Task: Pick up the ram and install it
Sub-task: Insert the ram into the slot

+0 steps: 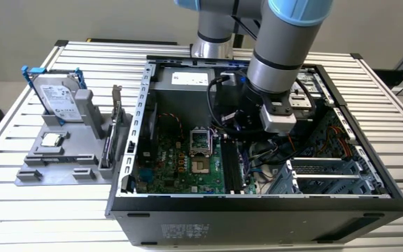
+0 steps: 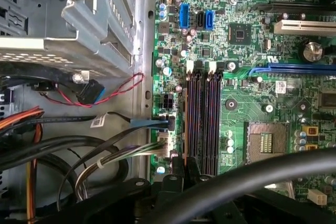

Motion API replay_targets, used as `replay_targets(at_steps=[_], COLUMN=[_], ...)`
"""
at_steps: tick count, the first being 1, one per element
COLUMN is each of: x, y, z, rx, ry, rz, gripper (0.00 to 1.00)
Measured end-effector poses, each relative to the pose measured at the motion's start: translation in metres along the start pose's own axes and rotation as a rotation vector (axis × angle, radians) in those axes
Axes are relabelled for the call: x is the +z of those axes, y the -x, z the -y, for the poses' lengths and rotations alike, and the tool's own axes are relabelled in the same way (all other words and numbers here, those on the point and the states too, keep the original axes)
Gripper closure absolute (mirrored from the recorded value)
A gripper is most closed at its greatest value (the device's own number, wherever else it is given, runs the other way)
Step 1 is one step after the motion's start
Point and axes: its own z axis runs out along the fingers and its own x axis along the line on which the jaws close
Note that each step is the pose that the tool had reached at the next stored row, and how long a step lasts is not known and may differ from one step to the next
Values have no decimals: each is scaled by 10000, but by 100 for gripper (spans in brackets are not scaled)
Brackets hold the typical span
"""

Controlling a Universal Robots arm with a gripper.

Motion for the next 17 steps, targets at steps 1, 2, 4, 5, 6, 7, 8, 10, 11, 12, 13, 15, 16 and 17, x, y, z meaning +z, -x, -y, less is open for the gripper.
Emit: replay_targets(at_steps=[1,2,4,5,6,7,8,10,11,12,13,15,16,17], x=[2,3,8,11,13,16,19,25,30,35,40,51,56,60], y=[1,0,0,0,0,0,0,0,0,0,0,7,9,10], z=[-14,-29,-57,-71,-84,-94,-102,-114,-116,-117,-117,-116,-116,-115], rx=[1,1,1,1,1,1,2,2,2,1,1,1,1,0], ry=[0,1,-1,-1,-1,0,-1,-1,-2,-2,-1,-1,-1,0], rz=[1,1,0,0,0,1,0,0,0,0,0,1,0,0], gripper=[100,100,100,100,100,100,100,100,100,100,100,100,100,100])
